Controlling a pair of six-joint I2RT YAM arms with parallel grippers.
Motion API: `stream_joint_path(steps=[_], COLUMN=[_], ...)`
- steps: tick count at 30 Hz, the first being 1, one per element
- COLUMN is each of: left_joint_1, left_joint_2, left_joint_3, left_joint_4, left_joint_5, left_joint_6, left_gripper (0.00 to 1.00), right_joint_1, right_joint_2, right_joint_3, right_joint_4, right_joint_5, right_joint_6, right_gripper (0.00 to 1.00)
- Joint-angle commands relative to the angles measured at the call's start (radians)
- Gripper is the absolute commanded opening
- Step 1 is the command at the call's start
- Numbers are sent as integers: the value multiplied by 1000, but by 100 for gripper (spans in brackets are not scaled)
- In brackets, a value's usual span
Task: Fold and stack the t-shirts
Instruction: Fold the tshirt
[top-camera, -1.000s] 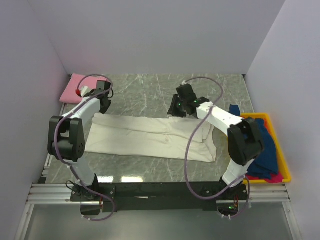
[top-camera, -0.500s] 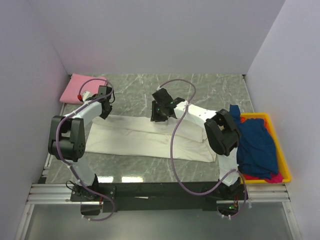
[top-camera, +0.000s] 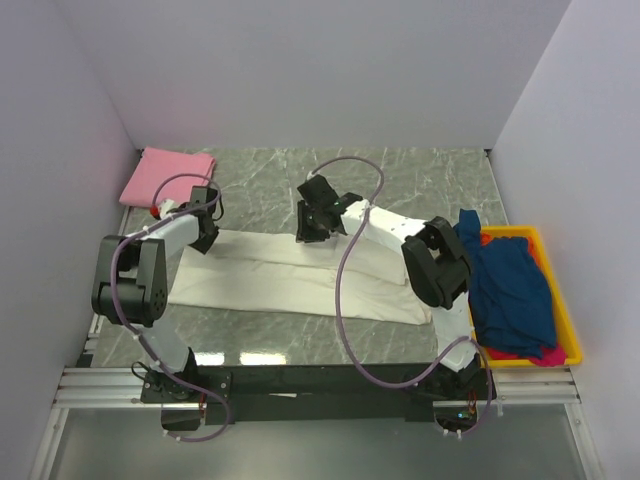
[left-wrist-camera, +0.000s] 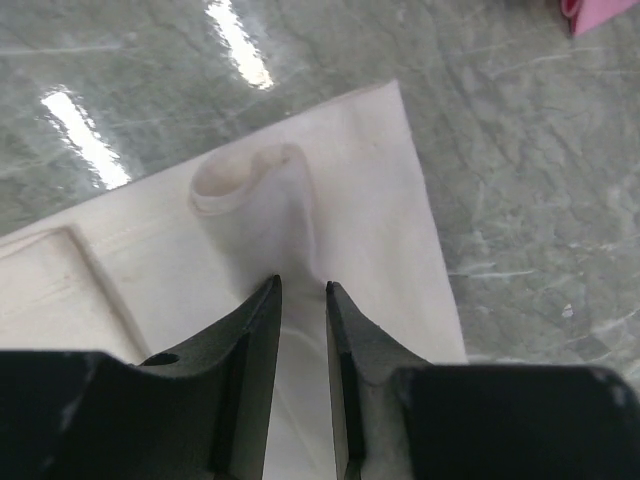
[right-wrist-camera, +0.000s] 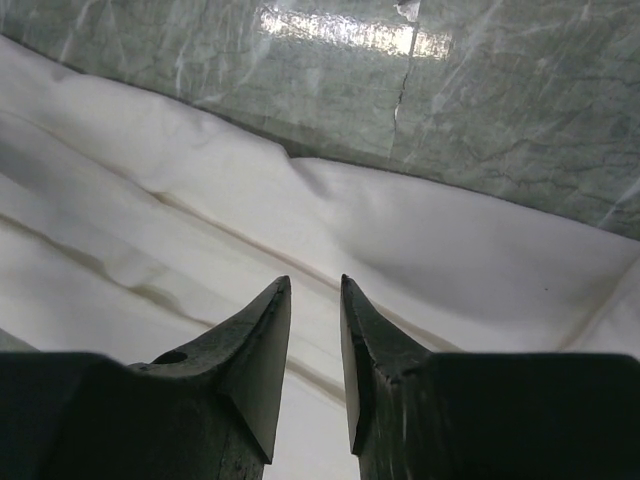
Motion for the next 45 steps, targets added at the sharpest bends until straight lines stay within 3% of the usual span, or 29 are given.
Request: stream_joint_path(steps=[1,27,40,45], left_joint_1=[14,86,87,87], left_joint_2=[-81,-216,-310,-280], left_joint_3=[-23,-192,-146,-102], left_joint_4=[26,101,94,112], left_joint_5=[11,83,103,152], left_joint_6=[-3,5,46,91], left_gripper=[30,30,32,40], right_joint_1=[15,60,80,95], right_joint_2=[25,154,114,101], right_joint_3=[52,192,149,132], right_joint_4=[-4,-42,-4,11], right_joint_5=[7,10,-95,-138], right_joint_6=[-18,-29,-10,-6], right_gripper=[34,33,31,31])
